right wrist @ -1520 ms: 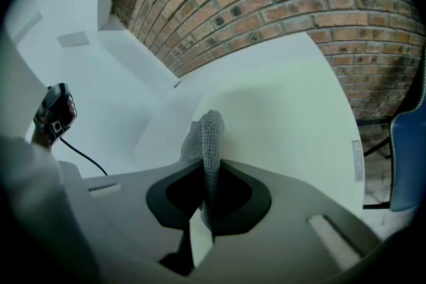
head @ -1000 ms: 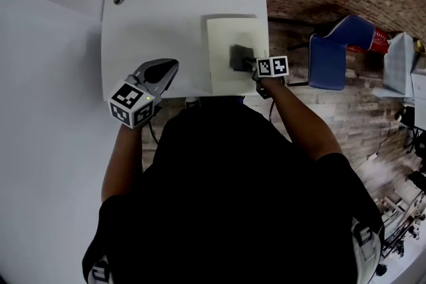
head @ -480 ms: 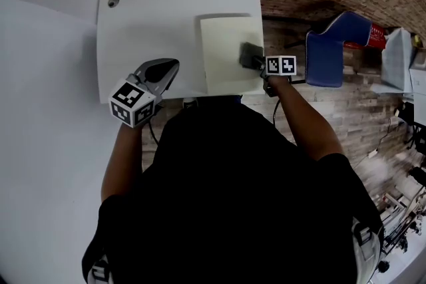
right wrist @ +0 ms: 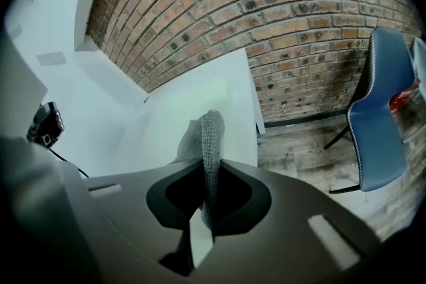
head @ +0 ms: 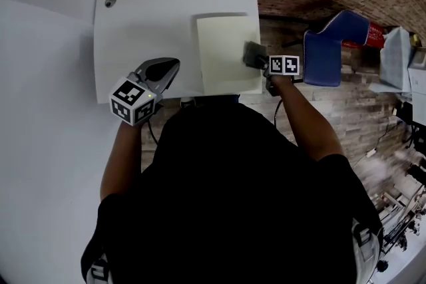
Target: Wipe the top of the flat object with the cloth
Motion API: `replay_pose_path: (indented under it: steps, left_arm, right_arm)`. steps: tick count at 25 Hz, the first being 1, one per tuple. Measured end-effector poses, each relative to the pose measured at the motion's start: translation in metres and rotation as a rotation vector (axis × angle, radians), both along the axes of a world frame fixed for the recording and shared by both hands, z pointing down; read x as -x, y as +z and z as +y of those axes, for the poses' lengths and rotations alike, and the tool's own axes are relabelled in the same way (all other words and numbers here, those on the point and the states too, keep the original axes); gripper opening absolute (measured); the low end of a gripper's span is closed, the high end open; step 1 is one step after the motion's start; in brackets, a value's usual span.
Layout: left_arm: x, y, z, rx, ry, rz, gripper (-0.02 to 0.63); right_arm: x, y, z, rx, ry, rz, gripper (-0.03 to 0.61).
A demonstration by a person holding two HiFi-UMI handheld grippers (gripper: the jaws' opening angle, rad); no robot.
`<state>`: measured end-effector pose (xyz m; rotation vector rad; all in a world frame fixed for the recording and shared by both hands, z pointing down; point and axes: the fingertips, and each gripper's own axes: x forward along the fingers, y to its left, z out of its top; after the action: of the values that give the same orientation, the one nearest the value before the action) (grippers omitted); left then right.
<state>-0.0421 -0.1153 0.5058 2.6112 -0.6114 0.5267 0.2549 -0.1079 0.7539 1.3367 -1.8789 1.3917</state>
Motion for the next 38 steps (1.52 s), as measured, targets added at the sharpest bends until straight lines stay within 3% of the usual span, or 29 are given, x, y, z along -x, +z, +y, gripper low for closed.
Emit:
replay_pose_path:
  steps: [14,22,29,38]
  left_arm:
    - [-0.007,0.003,0.0,0.008,-0.008,0.007,0.002]
    - [-0.001,0.003,0.001,0.008,-0.002,0.006,0.002]
    - [0.014,0.007,0.01,0.018,0.01,-0.005,0.002]
    - [0.029,0.012,0.021,0.043,0.021,-0.015,0.002]
  right_arm:
    - [0.005,-0.019,-0.004,-0.037,0.004,-0.044,0.009]
    - [0.079,-0.063,0.009,-0.106,-0.105,-0.176,0.009]
    - [0.151,-0.065,0.04,-0.078,-0.246,-0.239,0.009]
    - [0.197,-0.052,0.067,-0.034,-0.301,-0.268,0.009]
